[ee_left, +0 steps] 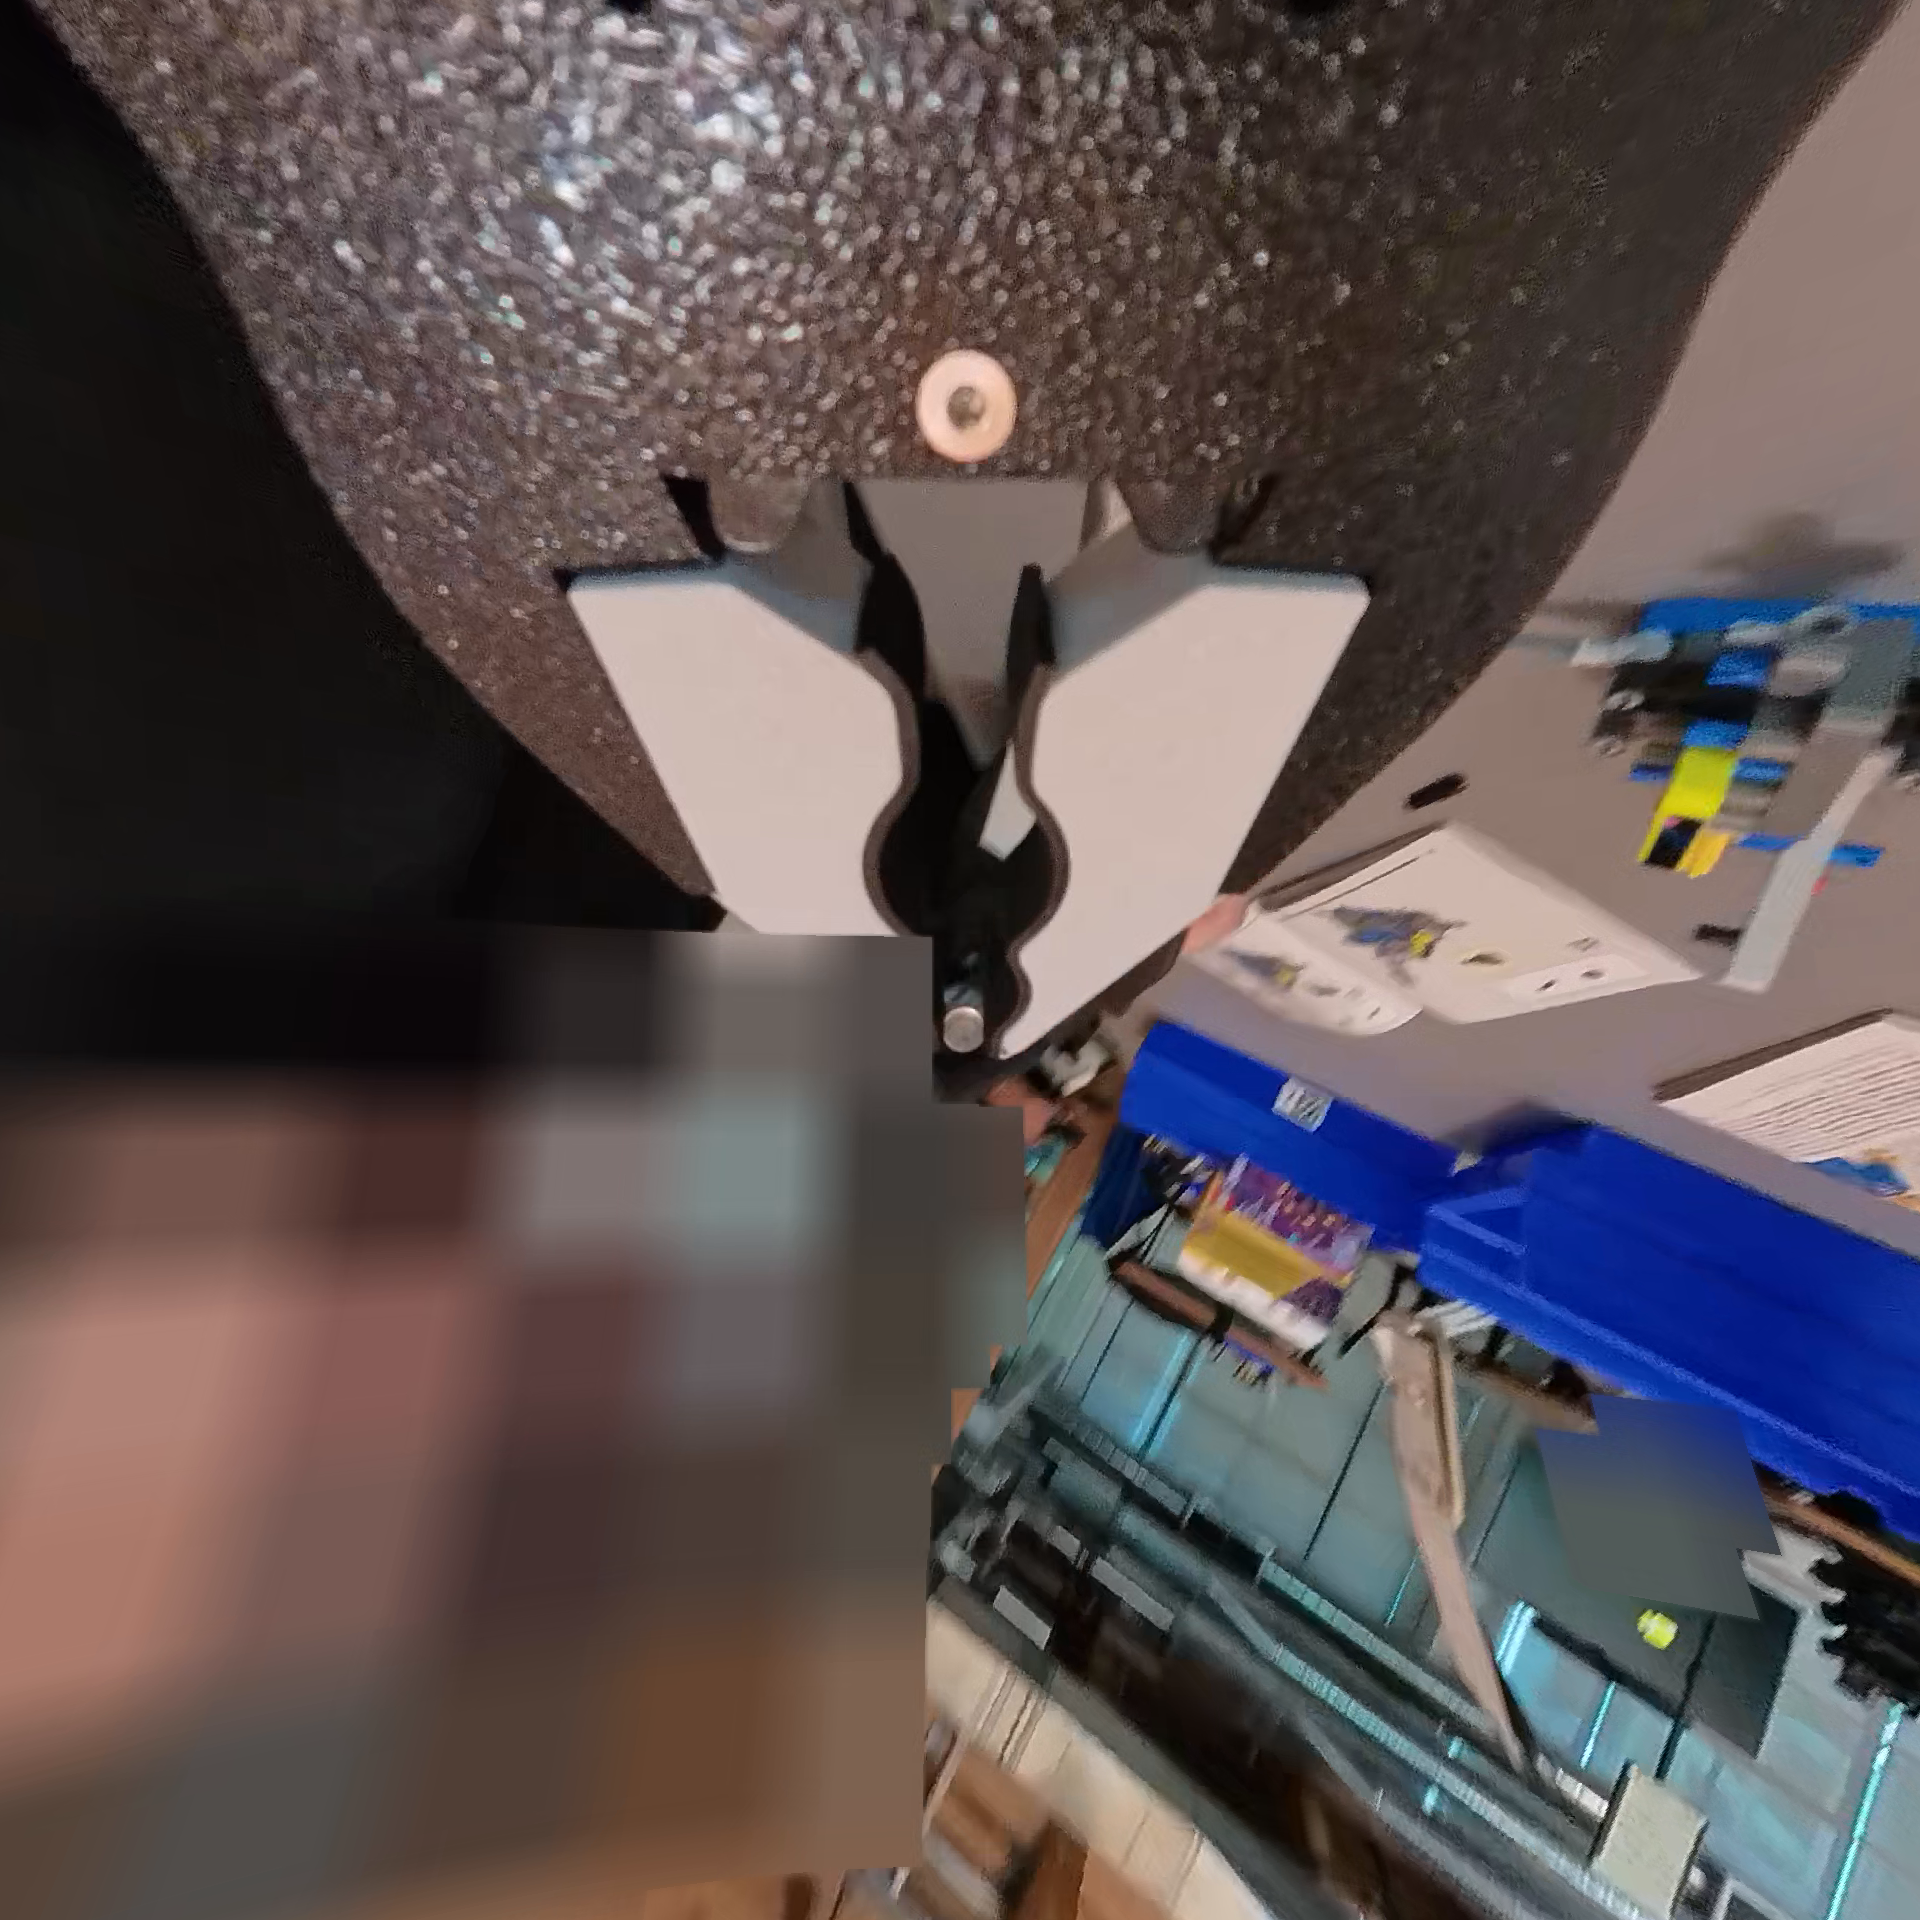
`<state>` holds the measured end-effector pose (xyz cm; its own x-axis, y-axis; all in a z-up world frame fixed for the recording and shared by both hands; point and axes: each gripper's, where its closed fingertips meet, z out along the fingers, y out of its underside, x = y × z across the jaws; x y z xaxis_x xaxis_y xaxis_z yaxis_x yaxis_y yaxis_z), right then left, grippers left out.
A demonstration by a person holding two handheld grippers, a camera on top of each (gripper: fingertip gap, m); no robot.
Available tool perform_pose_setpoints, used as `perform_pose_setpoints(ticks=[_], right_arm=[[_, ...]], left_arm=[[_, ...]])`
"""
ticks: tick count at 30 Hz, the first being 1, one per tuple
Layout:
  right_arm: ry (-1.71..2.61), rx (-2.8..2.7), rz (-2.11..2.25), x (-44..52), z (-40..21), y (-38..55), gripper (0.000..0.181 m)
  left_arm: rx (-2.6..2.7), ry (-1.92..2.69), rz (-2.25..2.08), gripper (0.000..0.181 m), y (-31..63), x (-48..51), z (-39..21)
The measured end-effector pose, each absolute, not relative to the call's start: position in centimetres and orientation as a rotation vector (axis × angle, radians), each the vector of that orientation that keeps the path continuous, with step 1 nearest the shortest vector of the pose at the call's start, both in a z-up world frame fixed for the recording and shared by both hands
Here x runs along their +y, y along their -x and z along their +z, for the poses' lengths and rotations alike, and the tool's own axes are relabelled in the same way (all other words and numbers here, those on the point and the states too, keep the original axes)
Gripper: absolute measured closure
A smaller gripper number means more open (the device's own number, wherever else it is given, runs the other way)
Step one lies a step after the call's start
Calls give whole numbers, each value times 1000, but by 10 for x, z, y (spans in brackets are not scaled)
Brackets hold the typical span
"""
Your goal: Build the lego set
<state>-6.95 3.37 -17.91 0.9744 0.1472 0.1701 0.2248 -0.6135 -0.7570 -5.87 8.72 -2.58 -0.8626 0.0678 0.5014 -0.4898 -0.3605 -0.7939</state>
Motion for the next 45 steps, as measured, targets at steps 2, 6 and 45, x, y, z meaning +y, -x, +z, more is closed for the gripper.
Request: perform_pose_setpoints(ticks=[2,6,45], right_arm=[[2241,-254,-117,34,-179,69,148],[2238,-261,-133,34,-179,69,150],[2050,173,41,57,-147,47,159]], left_arm=[[-1783,-570,2227,177,59,77,-41],[-2811,-469,1662,177,61,70,-120],[-4077,1485,677,178,48,58,-142]])
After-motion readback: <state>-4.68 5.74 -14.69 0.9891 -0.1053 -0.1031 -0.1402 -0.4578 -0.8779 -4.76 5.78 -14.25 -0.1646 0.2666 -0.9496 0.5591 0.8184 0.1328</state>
